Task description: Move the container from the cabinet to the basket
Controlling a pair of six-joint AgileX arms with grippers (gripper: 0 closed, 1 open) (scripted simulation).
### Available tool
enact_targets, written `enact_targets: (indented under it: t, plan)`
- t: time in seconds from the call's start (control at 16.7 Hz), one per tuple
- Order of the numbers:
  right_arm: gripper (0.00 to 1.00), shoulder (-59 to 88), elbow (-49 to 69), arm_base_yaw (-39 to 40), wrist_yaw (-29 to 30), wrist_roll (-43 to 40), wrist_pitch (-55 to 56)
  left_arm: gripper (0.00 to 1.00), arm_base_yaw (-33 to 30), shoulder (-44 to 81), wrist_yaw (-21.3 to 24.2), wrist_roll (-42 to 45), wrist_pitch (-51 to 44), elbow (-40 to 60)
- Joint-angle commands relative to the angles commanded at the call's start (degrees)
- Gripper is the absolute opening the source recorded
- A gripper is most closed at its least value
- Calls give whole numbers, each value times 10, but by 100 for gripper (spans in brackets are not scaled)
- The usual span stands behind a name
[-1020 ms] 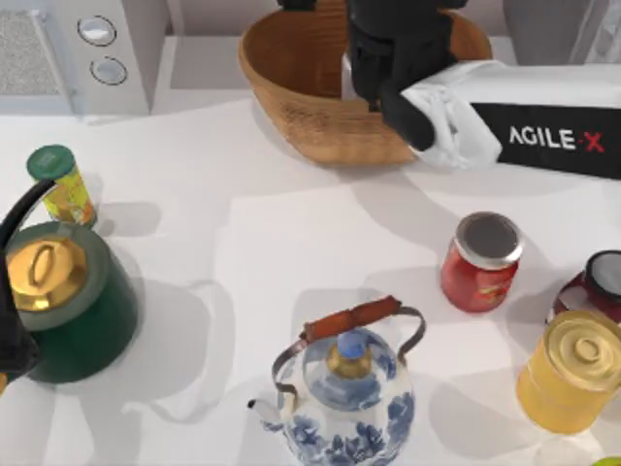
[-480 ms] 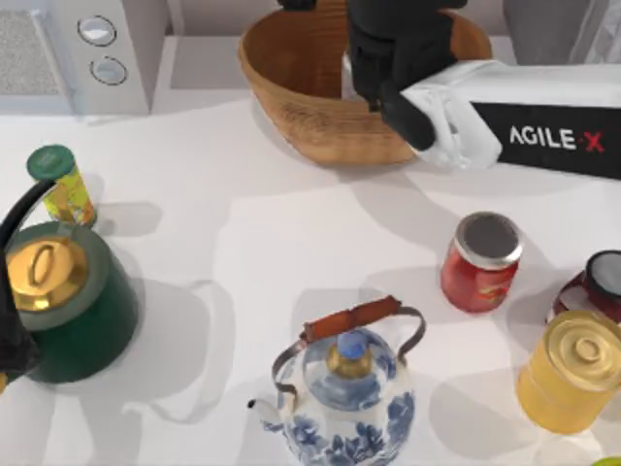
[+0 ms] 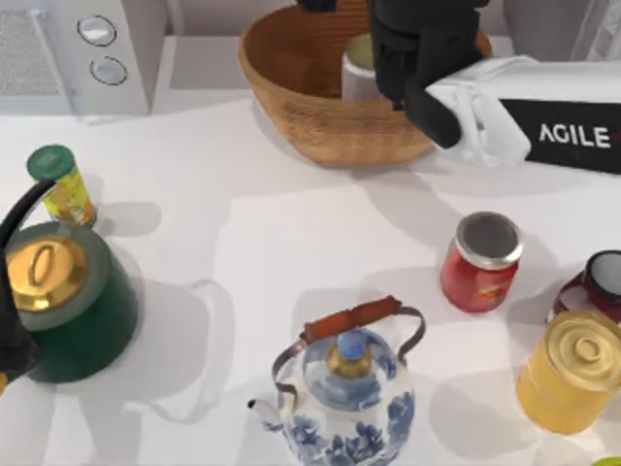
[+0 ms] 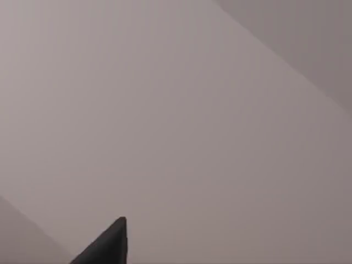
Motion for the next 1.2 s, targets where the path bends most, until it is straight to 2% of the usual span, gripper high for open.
enact_targets:
  t: [0.42,1.2]
  plan:
    - [100,-241,-172,-66,-67,0,-66,100,0,0,0,0,0,0]
    - [100,-944,-668,-252,-264,-6,-257,100,0,0,0,0,0,0]
